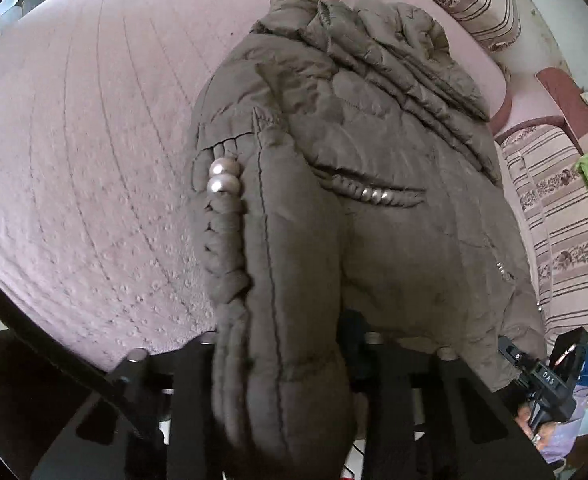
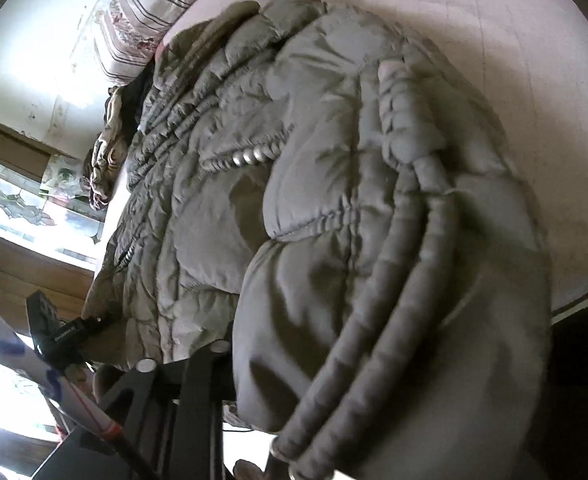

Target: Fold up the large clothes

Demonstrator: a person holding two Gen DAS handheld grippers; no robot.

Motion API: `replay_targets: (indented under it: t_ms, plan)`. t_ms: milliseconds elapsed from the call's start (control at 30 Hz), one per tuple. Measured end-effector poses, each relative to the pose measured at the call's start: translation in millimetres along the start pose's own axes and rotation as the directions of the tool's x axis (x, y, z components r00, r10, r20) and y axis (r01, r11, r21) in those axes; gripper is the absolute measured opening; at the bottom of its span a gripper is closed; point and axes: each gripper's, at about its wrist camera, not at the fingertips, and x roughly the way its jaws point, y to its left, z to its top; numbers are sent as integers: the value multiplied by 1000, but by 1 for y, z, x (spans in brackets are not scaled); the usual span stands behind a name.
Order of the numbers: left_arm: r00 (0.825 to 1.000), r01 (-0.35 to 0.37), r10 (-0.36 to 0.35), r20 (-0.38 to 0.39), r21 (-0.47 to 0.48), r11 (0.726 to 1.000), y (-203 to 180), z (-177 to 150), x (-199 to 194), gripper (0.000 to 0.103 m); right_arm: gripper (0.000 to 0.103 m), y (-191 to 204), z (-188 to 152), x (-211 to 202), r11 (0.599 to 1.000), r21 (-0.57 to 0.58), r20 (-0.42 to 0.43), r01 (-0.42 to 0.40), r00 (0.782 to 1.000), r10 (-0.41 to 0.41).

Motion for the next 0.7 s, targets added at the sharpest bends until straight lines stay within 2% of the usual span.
replay_targets:
  t_ms: [100,200,333,467,567,700]
  plan:
    - [999,41,-40,30,-28,999,-4,9,-21,18,21,9,6,-18,1000,-22,42,-12,999,13]
    - [993,95,-92,69,-43,995,-8,9,-47,15,20,21,9,-42,998,-48,93,-37,995,42]
    - [985,158,-154,76,-54,986,-5,-4,-72,15,19,29,7,-65,995,-79,120,-55,991,64]
    - [987,155,-153,46,-62,986,3,-20,-80,15,19,29,-7,-81,992,-123,106,-35,993,48]
    - [992,126,-124,35,-52,991,6,-31,-83,15,19,26,-16,-88,990,-135,95,-25,995,38]
    - [996,88,-87,37,-40,995,-5,-18,-82,15,19,28,-11,-86,991,-129,83,-21,996,32]
